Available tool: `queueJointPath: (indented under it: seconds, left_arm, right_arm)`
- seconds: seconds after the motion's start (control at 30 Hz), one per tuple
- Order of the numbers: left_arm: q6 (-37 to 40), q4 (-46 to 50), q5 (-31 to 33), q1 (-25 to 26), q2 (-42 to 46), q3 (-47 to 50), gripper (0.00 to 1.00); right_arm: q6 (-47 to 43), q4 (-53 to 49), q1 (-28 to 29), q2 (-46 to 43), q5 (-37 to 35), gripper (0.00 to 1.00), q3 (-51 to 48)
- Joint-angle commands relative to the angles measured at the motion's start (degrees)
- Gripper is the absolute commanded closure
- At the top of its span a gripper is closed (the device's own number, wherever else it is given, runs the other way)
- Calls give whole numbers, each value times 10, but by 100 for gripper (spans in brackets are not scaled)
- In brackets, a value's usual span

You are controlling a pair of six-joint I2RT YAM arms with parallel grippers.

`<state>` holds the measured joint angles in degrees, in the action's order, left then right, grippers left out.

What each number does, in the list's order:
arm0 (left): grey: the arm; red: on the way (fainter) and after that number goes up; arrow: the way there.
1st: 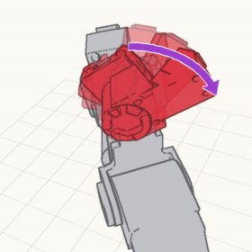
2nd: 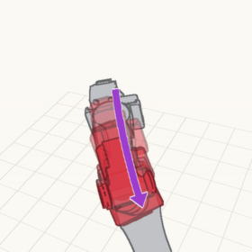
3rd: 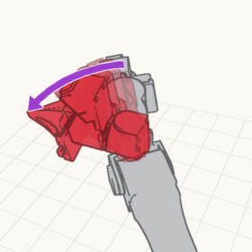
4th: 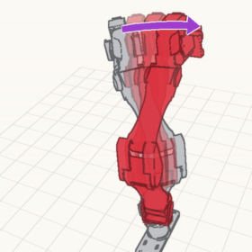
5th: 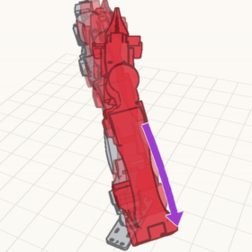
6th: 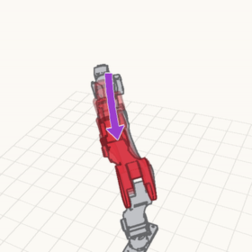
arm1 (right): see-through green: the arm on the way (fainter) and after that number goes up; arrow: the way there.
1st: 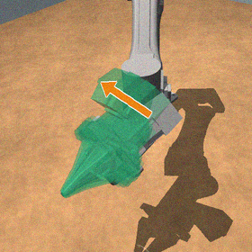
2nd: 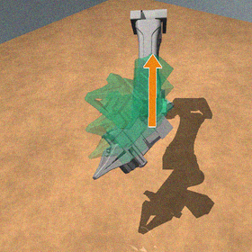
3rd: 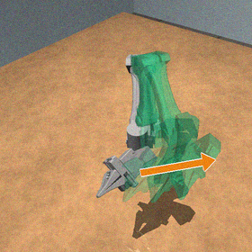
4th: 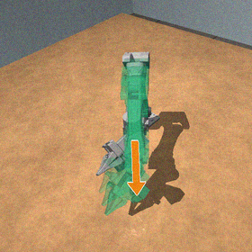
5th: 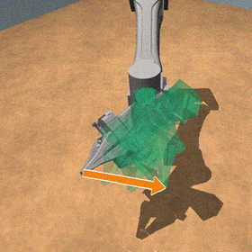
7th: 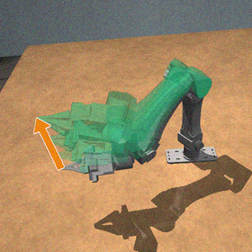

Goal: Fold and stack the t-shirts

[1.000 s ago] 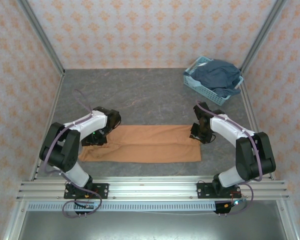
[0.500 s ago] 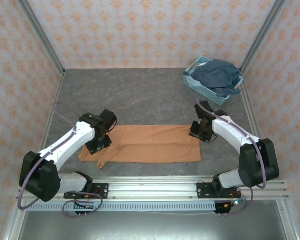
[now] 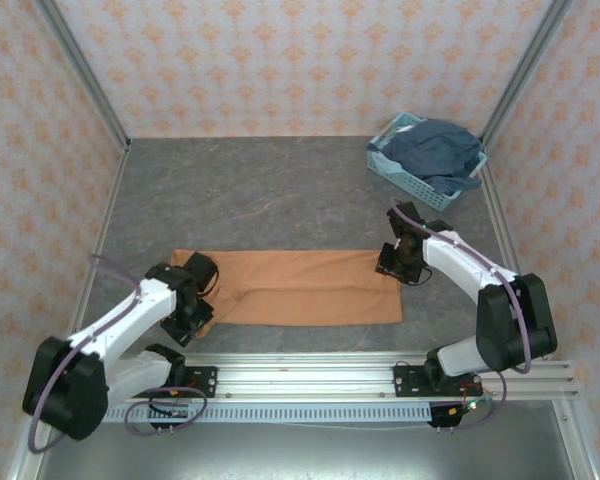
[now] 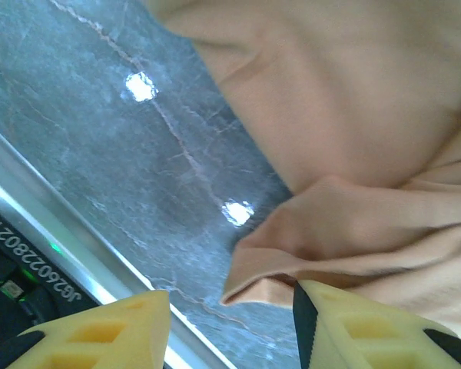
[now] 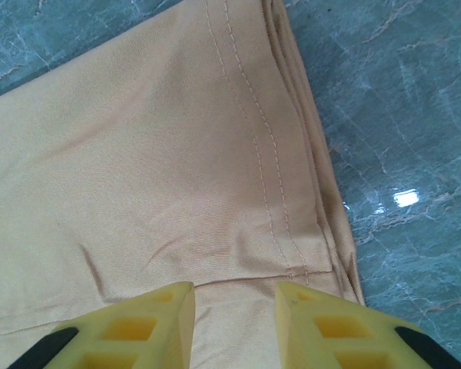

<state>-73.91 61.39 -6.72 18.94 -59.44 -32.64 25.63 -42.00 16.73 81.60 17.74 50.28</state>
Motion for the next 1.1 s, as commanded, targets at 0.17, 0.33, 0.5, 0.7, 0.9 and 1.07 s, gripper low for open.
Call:
queueJointPath:
  seconds: [0.17, 0.33, 0.5, 0.7, 0.9, 1.07]
  left_arm:
    - [-89, -64, -20, -7, 52, 82, 57]
    - [-90, -96, 2, -7, 42, 81, 66]
    - [-54, -87, 37, -7, 20, 54, 100]
    - [84, 81, 174, 11, -8, -99, 100]
    - [189, 117, 256, 10, -63, -203, 100]
    - [225, 117, 302, 9, -108, -244, 100]
  right_arm:
    - [-4, 1, 3, -1, 5, 67, 0]
    - [-4, 3, 3, 0, 5, 67, -2]
    - [-3, 4, 3, -3, 6, 67, -3]
    - [1, 7, 3, -10, 4, 67, -9]
    - [2, 12, 3, -8, 4, 67, -12]
    - [0, 10, 3, -8, 2, 68, -13]
